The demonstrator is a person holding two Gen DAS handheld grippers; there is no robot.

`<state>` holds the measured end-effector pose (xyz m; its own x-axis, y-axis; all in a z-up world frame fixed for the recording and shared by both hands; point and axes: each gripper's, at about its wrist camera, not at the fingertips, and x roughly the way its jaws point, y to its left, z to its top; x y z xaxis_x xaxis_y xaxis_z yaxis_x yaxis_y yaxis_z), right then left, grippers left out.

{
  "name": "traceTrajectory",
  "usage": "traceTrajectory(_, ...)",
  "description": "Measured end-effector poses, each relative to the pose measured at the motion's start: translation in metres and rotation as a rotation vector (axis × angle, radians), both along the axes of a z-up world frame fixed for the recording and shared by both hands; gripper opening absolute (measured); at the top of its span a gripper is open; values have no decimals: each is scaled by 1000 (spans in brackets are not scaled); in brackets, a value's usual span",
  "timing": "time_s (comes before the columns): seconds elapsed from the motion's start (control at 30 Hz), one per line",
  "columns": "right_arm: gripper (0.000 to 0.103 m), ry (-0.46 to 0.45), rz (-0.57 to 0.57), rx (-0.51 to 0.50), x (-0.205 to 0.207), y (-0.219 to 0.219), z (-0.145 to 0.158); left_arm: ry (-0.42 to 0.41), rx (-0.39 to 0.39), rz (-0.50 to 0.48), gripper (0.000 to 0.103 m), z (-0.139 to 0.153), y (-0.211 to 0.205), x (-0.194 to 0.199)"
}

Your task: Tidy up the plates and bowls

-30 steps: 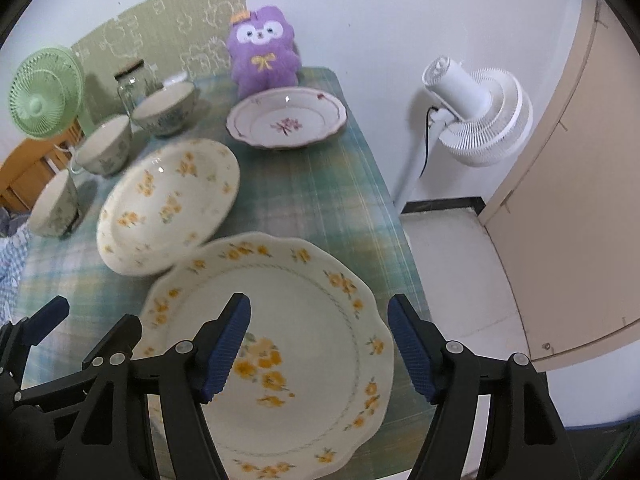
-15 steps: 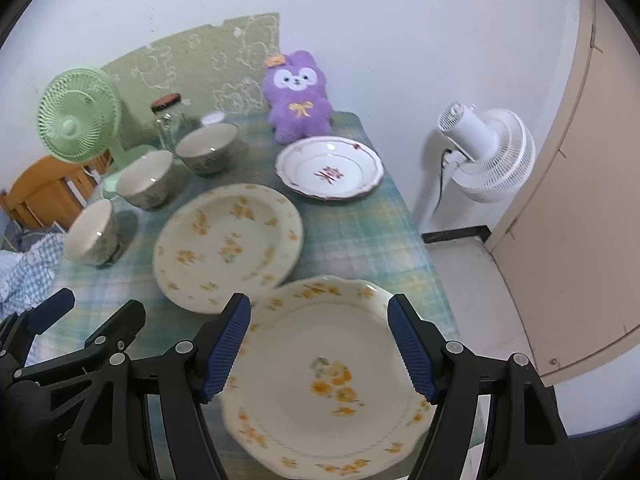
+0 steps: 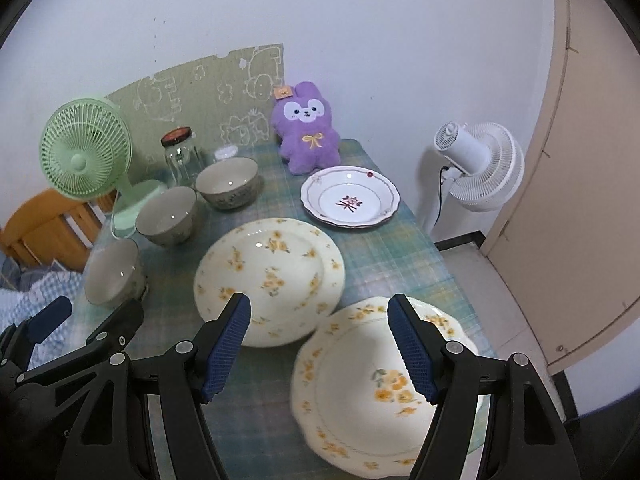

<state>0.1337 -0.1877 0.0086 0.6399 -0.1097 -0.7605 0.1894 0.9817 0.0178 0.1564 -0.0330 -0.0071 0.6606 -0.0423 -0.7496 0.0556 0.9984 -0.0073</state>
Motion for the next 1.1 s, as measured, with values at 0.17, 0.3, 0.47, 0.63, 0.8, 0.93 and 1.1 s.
traceTrajectory(0.17, 74, -22, -22, -17, 9, 16, 2, 26, -14, -23, 89, -4, 11, 14)
traceTrajectory(0.3, 74, -37, -26, -23, 18, 19, 5, 25, -29, -21, 89, -2, 14, 23)
traceTrajectory(0.47, 74, -49, -6, -29, 32, 16, 5, 17, -42, -4, 89, -3, 12, 36)
traceTrajectory(0.63, 74, -32, 17, -14, 50, 5, -3, 22, -32, 17, 89, -8, 4, 48)
traceTrajectory(0.8, 74, -21, 45, -20, 67, -6, -13, 20, -21, 17, 89, -16, -8, 63)
traceTrajectory(0.93, 74, -3, 62, 6, 83, -17, -25, 20, -4, 40, 89, -25, -16, 74)
traceTrajectory(1.1, 74, 18, 99, 16, 100, -25, -44, 11, 12, 85, 89, -40, -24, 85)
